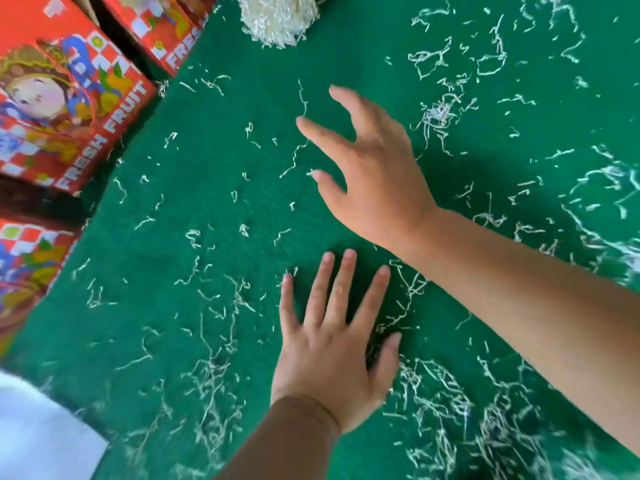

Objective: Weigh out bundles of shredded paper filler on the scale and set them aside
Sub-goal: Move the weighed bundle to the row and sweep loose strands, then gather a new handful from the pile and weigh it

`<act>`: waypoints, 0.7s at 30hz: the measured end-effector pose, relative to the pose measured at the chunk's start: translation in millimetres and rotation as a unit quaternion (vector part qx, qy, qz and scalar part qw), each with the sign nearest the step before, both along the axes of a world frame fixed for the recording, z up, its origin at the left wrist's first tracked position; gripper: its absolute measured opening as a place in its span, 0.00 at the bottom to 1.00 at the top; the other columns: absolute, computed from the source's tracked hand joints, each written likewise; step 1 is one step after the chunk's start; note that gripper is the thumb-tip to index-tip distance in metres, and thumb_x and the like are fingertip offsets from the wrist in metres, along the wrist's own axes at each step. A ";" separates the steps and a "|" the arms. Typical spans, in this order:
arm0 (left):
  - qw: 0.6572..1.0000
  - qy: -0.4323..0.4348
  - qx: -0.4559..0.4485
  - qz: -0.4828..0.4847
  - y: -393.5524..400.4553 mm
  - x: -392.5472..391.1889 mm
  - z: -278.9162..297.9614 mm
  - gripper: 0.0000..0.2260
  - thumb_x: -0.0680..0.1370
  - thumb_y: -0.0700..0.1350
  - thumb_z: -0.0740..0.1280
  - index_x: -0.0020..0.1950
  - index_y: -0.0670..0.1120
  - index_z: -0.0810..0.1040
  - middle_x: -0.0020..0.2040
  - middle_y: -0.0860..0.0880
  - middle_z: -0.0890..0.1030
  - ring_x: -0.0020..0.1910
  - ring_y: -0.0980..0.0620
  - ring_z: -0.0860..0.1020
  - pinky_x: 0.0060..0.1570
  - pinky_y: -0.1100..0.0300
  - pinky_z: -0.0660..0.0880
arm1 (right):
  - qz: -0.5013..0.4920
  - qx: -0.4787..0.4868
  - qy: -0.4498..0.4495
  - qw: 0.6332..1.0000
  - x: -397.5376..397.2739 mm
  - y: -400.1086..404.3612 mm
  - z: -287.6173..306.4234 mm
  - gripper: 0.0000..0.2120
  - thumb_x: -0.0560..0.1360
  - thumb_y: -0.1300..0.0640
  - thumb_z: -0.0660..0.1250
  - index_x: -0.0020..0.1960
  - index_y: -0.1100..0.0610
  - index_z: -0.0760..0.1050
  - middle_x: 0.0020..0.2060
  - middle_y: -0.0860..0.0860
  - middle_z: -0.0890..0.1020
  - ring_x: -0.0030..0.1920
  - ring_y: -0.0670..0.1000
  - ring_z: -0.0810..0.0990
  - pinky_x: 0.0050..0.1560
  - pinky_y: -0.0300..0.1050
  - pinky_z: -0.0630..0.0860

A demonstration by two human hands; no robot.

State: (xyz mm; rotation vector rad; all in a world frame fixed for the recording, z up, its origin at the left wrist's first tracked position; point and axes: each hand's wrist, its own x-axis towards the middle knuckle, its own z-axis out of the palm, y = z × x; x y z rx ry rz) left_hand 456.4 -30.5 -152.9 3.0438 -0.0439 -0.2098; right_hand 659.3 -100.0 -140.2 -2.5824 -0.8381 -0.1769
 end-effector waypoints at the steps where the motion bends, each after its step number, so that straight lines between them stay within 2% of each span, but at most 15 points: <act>1: 1.000 0.003 -0.003 -0.008 -3.7 -6.2 -0.7 0.31 0.83 0.64 0.50 0.84 0.57 0.54 0.84 0.45 0.55 0.84 0.43 0.52 0.74 0.27 0.54 | 0.010 -0.004 0.002 1.000 -12.4 -5.2 0.7 0.27 0.81 0.49 0.67 0.80 0.48 0.70 0.79 0.60 0.65 0.77 0.61 0.68 0.74 0.68 0.67; 4: 1.000 -0.014 0.009 -0.005 1.6 0.6 -3.7 0.28 0.82 0.64 0.54 0.80 0.55 0.63 0.81 0.43 0.63 0.82 0.42 0.56 0.75 0.28 0.52 | 0.033 -0.007 0.014 0.999 -46.8 -17.9 6.1 0.27 0.82 0.49 0.66 0.80 0.48 0.69 0.78 0.59 0.66 0.76 0.60 0.68 0.74 0.66 0.66; 6: 1.000 -0.018 0.008 0.002 0.0 -0.9 -3.8 0.27 0.81 0.63 0.55 0.78 0.53 0.64 0.79 0.42 0.66 0.81 0.41 0.59 0.75 0.28 0.53 | 0.035 -0.005 0.026 0.999 -70.9 -27.9 10.6 0.27 0.82 0.49 0.65 0.80 0.48 0.69 0.78 0.58 0.67 0.76 0.60 0.68 0.74 0.66 0.65; 10: 0.999 -0.032 -0.007 0.006 -0.5 -3.2 -6.2 0.30 0.81 0.62 0.56 0.81 0.53 0.60 0.81 0.44 0.61 0.83 0.43 0.55 0.77 0.30 0.52 | 0.026 -0.015 0.052 0.998 -116.7 -54.9 18.0 0.25 0.84 0.49 0.62 0.81 0.46 0.68 0.79 0.55 0.67 0.78 0.58 0.66 0.76 0.65 0.63; 14: 0.999 -0.032 -0.033 0.016 -1.2 -6.2 -5.7 0.27 0.81 0.63 0.53 0.80 0.59 0.58 0.84 0.48 0.57 0.83 0.47 0.51 0.78 0.32 0.49 | -0.008 -0.040 0.075 0.996 -153.2 -100.8 29.0 0.26 0.83 0.49 0.63 0.81 0.46 0.67 0.79 0.55 0.67 0.78 0.57 0.67 0.76 0.62 0.64; 21: 0.998 -0.045 -0.038 0.025 -4.6 -10.0 3.7 0.30 0.82 0.67 0.51 0.83 0.61 0.51 0.84 0.49 0.55 0.82 0.46 0.53 0.78 0.34 0.50 | -0.160 -0.011 0.128 0.979 -240.5 -211.1 62.3 0.26 0.82 0.52 0.67 0.79 0.48 0.70 0.77 0.56 0.70 0.78 0.58 0.67 0.77 0.63 0.64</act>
